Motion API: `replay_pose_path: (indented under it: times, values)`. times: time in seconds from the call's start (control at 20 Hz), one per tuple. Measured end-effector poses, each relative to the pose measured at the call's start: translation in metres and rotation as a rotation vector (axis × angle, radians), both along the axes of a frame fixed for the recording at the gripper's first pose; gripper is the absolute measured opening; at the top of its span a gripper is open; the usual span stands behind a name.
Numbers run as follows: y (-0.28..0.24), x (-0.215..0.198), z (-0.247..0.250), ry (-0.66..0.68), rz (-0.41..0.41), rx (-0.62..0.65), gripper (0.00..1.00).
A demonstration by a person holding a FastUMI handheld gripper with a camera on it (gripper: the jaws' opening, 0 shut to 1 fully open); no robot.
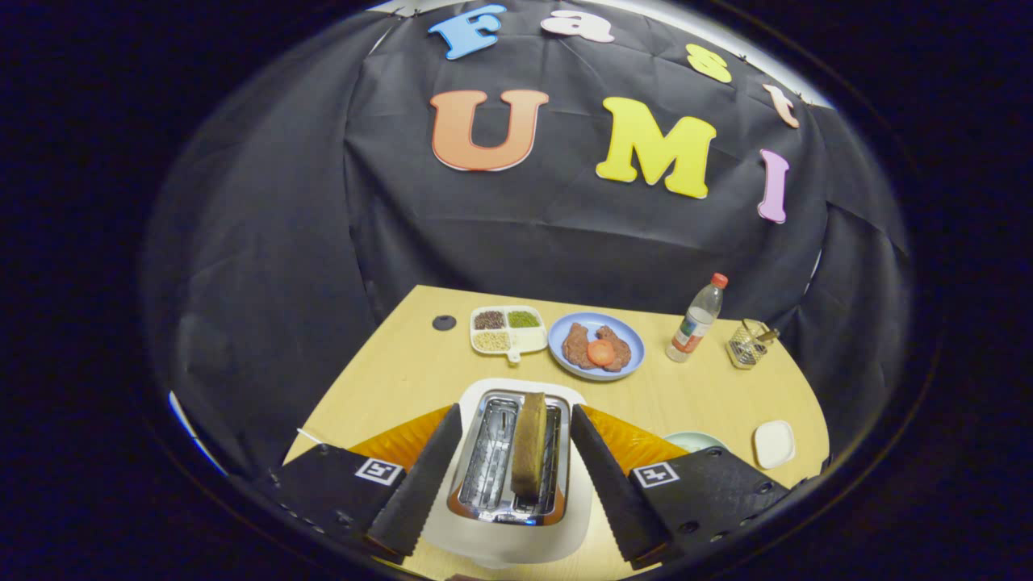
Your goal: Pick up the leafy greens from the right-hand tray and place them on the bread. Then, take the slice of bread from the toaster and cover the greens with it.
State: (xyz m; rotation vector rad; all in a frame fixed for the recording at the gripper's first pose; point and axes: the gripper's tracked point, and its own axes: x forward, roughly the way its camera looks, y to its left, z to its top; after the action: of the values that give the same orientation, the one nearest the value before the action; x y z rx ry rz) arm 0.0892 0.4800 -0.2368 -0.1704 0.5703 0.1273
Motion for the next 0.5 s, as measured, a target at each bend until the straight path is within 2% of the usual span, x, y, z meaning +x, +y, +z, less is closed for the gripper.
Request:
replay_pose_path:
  times: [0.05,0.25,0.5]
  values:
    - [-0.006,0.002,-0.007,0.018,-0.027,-0.02,0.84]
    - [-0.017,0.008,-0.022,0.079,-0.079,-0.034,0.56]
    - [-0.023,0.011,-0.033,0.154,-0.095,-0.007,0.2]
